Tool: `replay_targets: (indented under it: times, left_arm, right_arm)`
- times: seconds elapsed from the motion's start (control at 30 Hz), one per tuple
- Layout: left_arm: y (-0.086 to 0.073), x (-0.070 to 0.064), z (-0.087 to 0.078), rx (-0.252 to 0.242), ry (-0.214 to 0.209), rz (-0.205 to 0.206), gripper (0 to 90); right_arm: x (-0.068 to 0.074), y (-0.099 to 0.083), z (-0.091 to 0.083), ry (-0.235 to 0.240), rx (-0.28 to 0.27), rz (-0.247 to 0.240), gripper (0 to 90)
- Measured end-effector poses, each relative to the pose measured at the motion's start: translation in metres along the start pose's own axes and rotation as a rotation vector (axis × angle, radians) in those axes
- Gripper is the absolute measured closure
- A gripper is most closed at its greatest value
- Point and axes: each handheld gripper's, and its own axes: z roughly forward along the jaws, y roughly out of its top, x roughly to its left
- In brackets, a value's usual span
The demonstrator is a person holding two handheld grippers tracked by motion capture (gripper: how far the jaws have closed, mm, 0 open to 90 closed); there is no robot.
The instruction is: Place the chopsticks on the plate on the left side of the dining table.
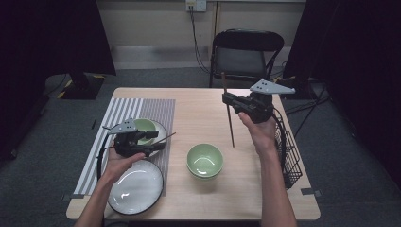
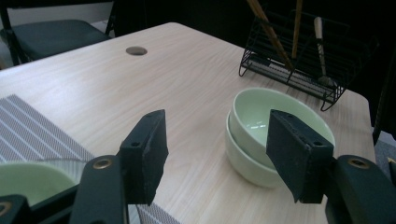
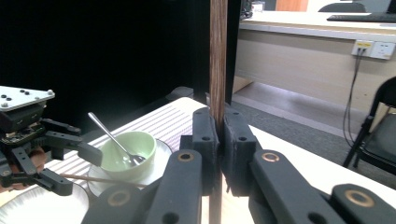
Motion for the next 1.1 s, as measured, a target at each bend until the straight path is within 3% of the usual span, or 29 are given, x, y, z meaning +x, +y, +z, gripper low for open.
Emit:
replay_targets:
  times: [0.2, 0.23, 0.63, 0.9, 1.1]
  left_arm:
    - [0.019, -0.002, 0.004, -0.014, -0.026, 0.018, 42.3]
    - [0.022, -0.002, 0.004, -0.036, -0.034, 0.018, 42.3]
    - [0.02, -0.01, 0.007, -0.045, -0.04, 0.055, 35.8]
    - [0.022, -0.015, 0.006, -0.063, -0.08, 0.058, 40.3]
    - [0.023, -0.018, 0.006, -0.064, -0.085, 0.049, 43.2]
  right_arm:
    - [0.011, 0.006, 0.01, 0.041, -0.029, 0.022, 85.4]
    - [0.014, 0.006, 0.013, 0.051, -0.029, 0.023, 85.4]
    - [0.042, 0.001, 0.054, 0.149, -0.014, 0.023, 85.3]
    - [0.06, -0.002, 0.073, 0.199, -0.003, 0.013, 85.3]
    - [0.077, -0.005, 0.086, 0.241, 0.01, -0.011, 85.3]
